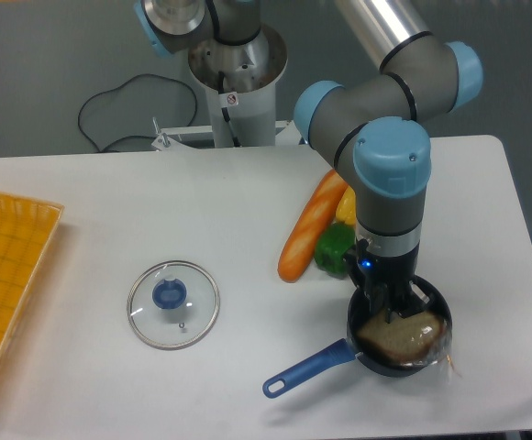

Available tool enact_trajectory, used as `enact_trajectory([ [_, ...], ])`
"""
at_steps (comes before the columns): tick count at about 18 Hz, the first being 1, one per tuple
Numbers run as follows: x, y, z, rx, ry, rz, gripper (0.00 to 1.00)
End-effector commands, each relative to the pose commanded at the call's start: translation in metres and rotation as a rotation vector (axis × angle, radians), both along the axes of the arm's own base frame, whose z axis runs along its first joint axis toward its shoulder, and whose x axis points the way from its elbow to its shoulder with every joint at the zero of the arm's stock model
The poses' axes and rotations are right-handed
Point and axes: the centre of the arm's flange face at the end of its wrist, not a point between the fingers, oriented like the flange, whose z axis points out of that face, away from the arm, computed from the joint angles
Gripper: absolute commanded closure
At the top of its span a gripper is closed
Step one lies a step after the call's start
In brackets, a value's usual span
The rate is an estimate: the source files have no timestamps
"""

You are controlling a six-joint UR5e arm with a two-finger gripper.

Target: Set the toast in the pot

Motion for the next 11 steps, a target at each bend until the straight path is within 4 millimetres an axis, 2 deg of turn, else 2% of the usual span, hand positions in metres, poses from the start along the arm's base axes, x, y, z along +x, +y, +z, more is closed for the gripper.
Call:
enact_trajectory([
  [3,0.002,-0.002,0.005,0.003,0.003,0.008,0.64],
  [5,0.006,-0.005,0.005,0.013,-0.007,0.061,0.58],
  [7,0.010,-0.009,0.002,0.018,-0.026,0.111,0.35],
  [9,0.016,-0.015,-0.010,0.001,-0.046,0.110,0.11],
  [11,0.022,-0.018,-0.010,-0.004,-0.050,0.108,0.01],
])
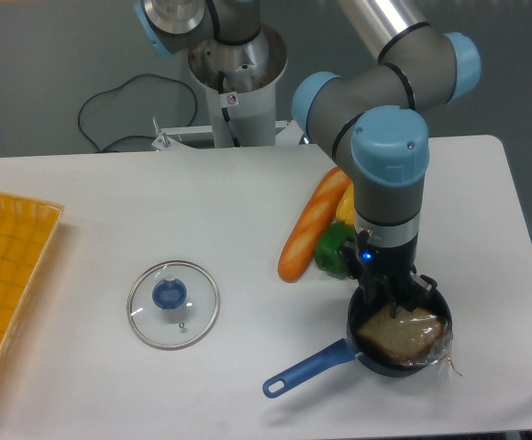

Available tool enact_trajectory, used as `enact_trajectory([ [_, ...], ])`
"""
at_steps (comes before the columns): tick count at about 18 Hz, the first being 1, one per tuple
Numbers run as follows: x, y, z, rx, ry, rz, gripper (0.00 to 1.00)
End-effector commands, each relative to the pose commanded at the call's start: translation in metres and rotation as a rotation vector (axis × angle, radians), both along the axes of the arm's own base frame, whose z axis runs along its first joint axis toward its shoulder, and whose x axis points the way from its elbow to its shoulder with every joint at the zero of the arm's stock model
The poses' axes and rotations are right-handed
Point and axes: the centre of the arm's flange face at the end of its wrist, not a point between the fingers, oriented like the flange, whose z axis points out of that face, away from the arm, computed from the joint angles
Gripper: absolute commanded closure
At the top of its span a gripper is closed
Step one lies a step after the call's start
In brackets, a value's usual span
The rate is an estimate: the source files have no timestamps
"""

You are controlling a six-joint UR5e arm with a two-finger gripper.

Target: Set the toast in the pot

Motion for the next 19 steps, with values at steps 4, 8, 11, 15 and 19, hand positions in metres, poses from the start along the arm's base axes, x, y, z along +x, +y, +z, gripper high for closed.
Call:
enact_trajectory([
  [4,0.012,-0.009,-0.005,-0.014,-0.018,0.000,0.00],
  [8,0.027,-0.031,-0.018,-0.104,-0.026,-0.019,0.00],
  [11,0.031,-0.040,-0.016,-0.173,-0.070,-0.072,0.00],
  [15,0.024,-0.060,-0.003,-0.201,-0.115,-0.086,0.00],
  [19,0.015,-0.065,0.017,-0.220,-0.149,-0.114,0.00],
])
